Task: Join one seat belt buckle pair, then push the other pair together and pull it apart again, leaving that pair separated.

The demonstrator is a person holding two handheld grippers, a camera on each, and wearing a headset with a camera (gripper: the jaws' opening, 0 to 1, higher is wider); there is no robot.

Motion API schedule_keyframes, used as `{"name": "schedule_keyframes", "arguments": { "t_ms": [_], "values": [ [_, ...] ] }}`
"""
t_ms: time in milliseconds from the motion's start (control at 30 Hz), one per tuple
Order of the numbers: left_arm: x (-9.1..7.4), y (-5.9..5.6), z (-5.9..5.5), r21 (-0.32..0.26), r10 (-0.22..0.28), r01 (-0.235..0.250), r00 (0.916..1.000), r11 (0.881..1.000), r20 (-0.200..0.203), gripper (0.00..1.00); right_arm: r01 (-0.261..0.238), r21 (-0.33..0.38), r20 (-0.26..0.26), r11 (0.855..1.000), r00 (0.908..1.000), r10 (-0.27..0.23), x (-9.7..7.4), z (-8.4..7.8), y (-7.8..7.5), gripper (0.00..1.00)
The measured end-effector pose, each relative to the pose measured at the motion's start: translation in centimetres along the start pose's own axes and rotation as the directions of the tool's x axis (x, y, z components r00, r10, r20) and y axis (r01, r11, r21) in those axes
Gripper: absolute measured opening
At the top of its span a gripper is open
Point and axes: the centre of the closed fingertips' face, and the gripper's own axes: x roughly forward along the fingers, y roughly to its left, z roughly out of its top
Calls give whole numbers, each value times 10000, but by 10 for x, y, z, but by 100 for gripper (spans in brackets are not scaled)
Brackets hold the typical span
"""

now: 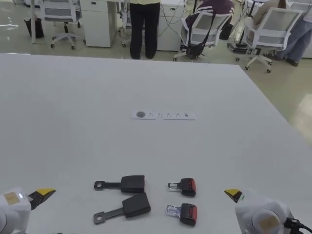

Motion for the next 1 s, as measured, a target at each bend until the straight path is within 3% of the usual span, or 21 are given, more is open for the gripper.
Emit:
{"name": "schedule_keyframes", "arguments": {
  "t_ms": [300, 533, 833, 1000],
  "values": [
    [4, 6, -3, 21, 87, -87, 10000, 10000, -4, 93, -33, -50, -28, 10000, 10000, 33, 0, -2, -1, 97],
    [3, 7, -10, 375, 159, -145, 9992, 9992, -380, 92, -56, -82, 32, 10000, 10000, 56, 1, -2, -5, 95],
    [1, 8, -16, 663, 220, -171, 9970, 9977, -741, 89, -158, -137, -258, 9998, 9995, 154, 2, -4, -3, 90],
    [1, 9, -18, 564, 245, -203, 9968, 9982, -758, 89, -159, -162, -276, 9997, 9995, 154, 3, -3, -4, 87]
  ]
}}
